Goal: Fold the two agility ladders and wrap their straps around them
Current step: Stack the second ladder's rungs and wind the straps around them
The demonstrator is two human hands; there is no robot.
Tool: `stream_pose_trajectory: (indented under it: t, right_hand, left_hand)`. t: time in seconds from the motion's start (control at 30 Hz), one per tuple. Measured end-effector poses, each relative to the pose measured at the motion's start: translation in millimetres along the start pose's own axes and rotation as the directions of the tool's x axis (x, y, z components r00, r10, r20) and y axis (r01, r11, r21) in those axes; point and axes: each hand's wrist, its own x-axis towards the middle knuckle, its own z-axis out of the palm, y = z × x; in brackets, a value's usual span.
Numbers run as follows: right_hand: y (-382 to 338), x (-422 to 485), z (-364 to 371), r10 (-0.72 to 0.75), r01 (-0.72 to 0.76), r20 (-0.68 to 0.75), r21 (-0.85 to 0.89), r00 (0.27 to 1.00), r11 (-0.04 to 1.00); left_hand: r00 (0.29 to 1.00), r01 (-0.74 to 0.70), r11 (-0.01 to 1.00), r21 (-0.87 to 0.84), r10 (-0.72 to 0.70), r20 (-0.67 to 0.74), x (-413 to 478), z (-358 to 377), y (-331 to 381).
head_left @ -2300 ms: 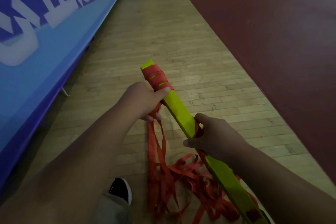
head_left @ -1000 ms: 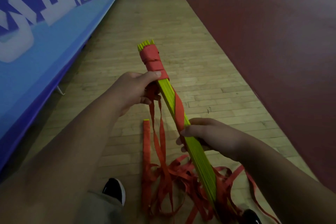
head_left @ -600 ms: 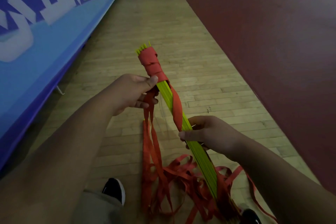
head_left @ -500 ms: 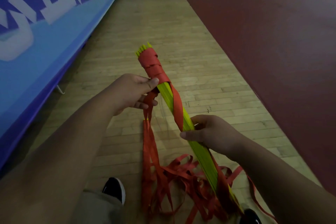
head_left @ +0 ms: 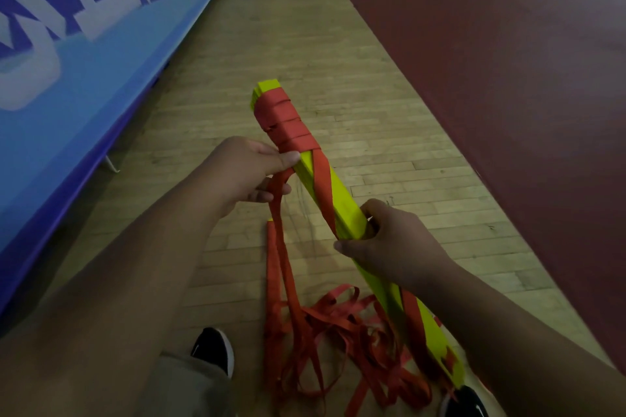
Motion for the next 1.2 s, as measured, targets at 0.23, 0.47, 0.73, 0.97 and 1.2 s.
stream_pose_trajectory:
  t: [0.23, 0.47, 0.73, 0.97, 1.2]
  right_hand:
    - [2, 2, 3, 0.037, -0.037, -0.031, 0.005, 0.999, 0.999]
    - [5, 5, 3, 0.067, -0.067, -0.005, -0.049, 0.998, 0.997]
    - [-1, 3, 7, 0.064, -0.063, 0.135, -0.015, 0.989, 0.998]
    - [-2, 2, 3, 0.048, -0.124, 0.294, 0.246, 0.954, 0.961]
    - [-10, -5, -14, -0.043, -0.234, 0.502, 0.475, 0.864, 0.848]
  left_hand:
    - [0.997, 0.046, 0.999, -0.007, -0.046, 0.059, -2, 10, 0]
    - [0.996, 0.047, 0.993, 0.109, -0.055, 0.073, -8, 20, 3]
    - [0.997, 0.050, 0.988, 0.145, -0.040, -0.073, -6, 28, 0]
    - [0.995, 0.059, 0.997, 0.044, -0.055, -0.080, 4, 26, 2]
    - [0.997, 0.073, 0.989, -0.126, -0.070, 0.026, 7, 13, 6]
